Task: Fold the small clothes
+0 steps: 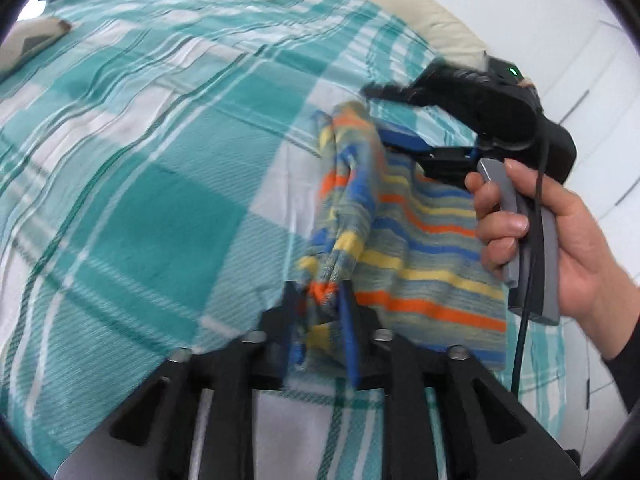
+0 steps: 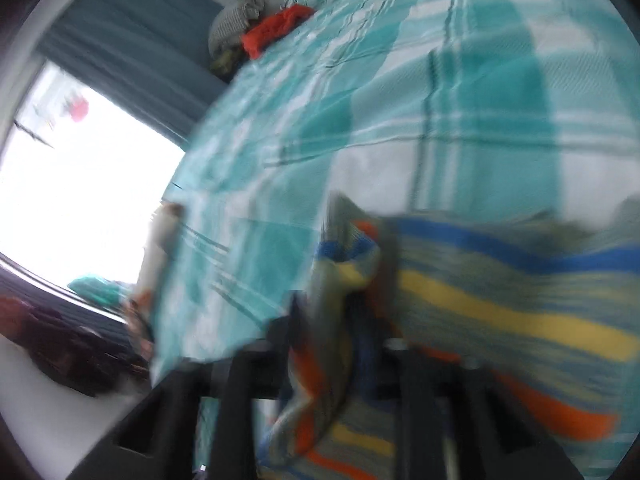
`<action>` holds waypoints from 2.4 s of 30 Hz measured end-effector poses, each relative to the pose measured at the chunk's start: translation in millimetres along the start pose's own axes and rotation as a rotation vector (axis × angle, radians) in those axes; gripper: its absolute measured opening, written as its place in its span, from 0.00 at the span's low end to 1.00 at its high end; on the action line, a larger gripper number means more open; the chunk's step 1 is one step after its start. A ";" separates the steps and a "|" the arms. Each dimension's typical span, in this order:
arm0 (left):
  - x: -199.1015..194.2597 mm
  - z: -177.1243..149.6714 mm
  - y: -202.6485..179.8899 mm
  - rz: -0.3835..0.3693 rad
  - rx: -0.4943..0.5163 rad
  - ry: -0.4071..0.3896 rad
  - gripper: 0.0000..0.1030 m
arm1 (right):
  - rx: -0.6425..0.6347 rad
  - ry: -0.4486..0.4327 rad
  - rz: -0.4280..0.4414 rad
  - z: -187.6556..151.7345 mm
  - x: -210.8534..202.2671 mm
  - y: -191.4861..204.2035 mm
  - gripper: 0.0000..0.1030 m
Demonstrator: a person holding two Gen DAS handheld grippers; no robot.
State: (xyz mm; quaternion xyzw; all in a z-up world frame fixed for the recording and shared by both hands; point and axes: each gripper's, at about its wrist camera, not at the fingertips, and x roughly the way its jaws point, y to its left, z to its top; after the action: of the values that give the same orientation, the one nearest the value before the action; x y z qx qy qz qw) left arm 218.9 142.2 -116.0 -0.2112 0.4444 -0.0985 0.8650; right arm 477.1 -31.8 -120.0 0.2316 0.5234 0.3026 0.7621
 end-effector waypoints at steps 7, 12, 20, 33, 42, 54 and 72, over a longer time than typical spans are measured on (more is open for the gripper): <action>-31.9 21.0 -5.7 -0.070 0.028 -0.081 0.73 | -0.107 -0.185 -0.072 -18.5 -77.4 8.4 0.57; 21.3 61.8 -25.4 -0.013 0.125 -0.007 0.73 | -0.389 -0.137 -0.225 -82.2 -132.9 19.5 0.37; 28.5 61.3 7.9 0.058 0.014 0.080 0.54 | -0.423 0.015 -0.407 -190.0 -105.6 -26.5 0.36; 11.0 6.5 3.6 0.188 0.183 0.112 0.54 | -0.432 -0.054 -0.423 -246.8 -104.5 -0.6 0.35; -37.6 -44.4 1.6 0.205 0.158 0.065 0.83 | -0.320 -0.212 -0.491 -299.9 -165.5 16.8 0.75; -39.5 -52.7 -7.7 0.237 0.173 0.053 0.86 | -0.119 -0.291 -0.612 -364.7 -207.5 -33.5 0.75; -49.0 -12.7 4.3 0.045 0.050 -0.021 0.89 | -0.067 -0.283 -0.506 -350.8 -214.4 -34.2 0.85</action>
State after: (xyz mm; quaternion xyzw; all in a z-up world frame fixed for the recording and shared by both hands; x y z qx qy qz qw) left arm 179.8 160.0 -88.8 -0.1802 0.4372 -0.0879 0.8767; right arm 97.8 -194.2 -122.8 0.1083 0.4426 0.0850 0.8861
